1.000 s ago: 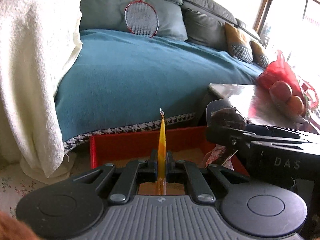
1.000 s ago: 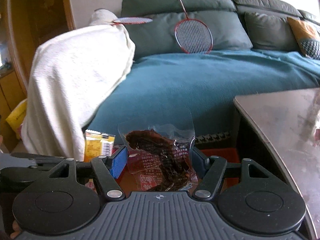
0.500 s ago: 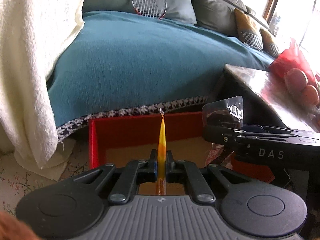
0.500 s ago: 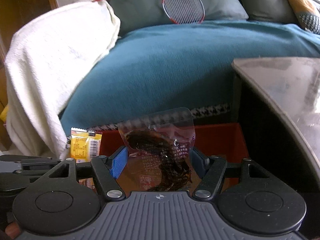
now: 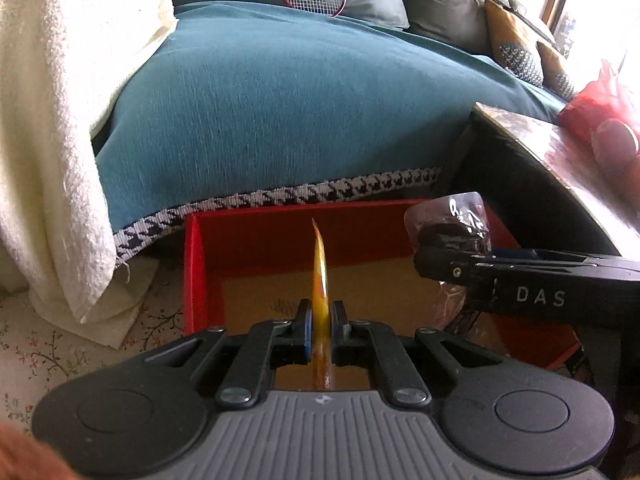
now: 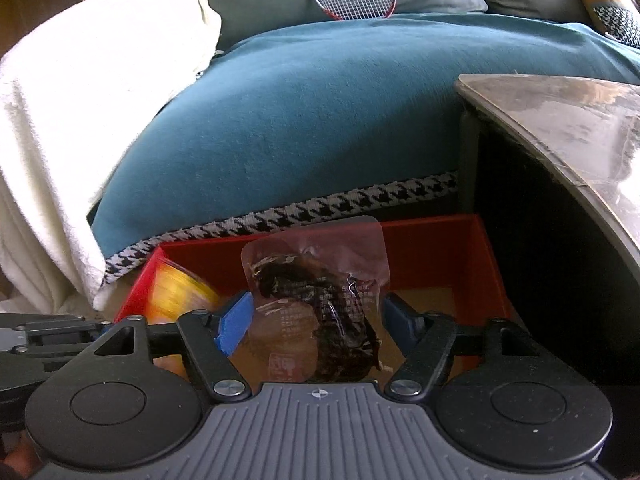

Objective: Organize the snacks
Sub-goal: 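Open right gripper to drop the jerky bag in the box while left releases the orange packet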

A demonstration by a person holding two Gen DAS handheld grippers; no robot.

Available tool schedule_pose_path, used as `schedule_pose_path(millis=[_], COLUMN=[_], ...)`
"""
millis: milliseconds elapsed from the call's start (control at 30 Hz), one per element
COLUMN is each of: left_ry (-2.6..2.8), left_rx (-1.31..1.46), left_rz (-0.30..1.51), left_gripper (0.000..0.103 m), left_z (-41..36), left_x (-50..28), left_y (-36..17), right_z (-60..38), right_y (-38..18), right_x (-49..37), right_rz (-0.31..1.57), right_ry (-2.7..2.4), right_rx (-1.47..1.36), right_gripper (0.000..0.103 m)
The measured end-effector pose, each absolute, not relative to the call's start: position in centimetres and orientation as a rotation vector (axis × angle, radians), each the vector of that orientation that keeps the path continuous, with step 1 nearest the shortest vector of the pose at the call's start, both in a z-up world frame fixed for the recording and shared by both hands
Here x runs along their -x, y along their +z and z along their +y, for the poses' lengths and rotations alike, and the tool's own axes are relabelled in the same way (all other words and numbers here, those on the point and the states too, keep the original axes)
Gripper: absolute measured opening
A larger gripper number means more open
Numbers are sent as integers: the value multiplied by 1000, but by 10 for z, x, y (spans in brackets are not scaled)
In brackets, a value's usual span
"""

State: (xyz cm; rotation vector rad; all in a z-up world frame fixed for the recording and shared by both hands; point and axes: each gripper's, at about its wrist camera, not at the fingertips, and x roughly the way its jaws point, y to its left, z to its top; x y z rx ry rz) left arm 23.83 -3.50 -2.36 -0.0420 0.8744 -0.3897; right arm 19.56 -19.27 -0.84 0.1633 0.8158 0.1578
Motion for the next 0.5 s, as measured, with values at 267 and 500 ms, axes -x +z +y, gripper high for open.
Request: schedule_pose_path(millis=[267,500], left_ry=[-381,-378], left_rx=[37,28], left_rz=[875,859], left_gripper=[10,15], left_z=[-36,-36], left_x=[-238,-237], left_y=[-25,-21], right_z=[-190,-185], right_y=[-18,-21], right_x=[-197,-194], right_rz=[843,847], right_ry=[125,125], right_rx=[-118,-78], right_gripper=[81,84])
